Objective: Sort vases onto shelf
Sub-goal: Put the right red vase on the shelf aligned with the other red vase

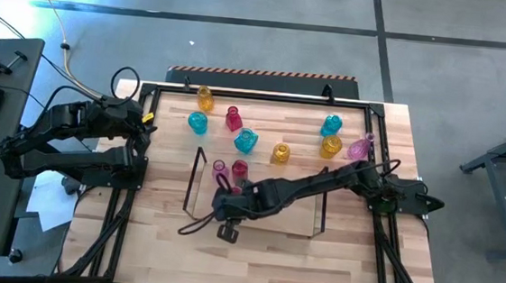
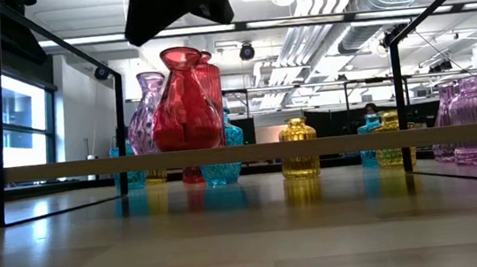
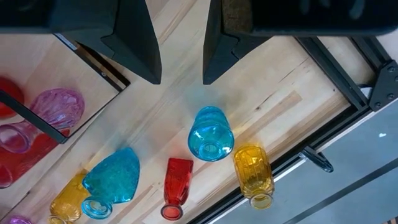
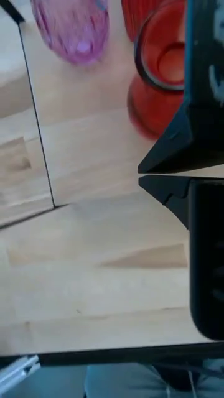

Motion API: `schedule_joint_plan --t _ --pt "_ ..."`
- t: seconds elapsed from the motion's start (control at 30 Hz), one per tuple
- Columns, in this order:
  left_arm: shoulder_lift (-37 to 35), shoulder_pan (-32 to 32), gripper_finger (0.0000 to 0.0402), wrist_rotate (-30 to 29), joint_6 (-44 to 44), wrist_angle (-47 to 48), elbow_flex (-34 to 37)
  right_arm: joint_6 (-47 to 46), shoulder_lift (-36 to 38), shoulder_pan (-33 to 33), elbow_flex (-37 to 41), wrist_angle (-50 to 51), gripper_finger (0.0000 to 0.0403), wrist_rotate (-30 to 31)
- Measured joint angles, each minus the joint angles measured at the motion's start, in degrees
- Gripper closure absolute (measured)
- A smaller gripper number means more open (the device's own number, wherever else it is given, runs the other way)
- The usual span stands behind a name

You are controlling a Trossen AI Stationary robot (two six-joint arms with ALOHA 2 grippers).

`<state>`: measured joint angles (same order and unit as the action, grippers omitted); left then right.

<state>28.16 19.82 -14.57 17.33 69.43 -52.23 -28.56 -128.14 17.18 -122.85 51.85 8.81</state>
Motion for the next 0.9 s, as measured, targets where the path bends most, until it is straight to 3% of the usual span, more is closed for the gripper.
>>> schedule_joint_plan --t 0.9 --pt "0.00 0.01 0.0291 0.54 0.00 0.19 0.00 -1.14 -0.13 -1.46 0.00 8.22 0.0403 6.00"
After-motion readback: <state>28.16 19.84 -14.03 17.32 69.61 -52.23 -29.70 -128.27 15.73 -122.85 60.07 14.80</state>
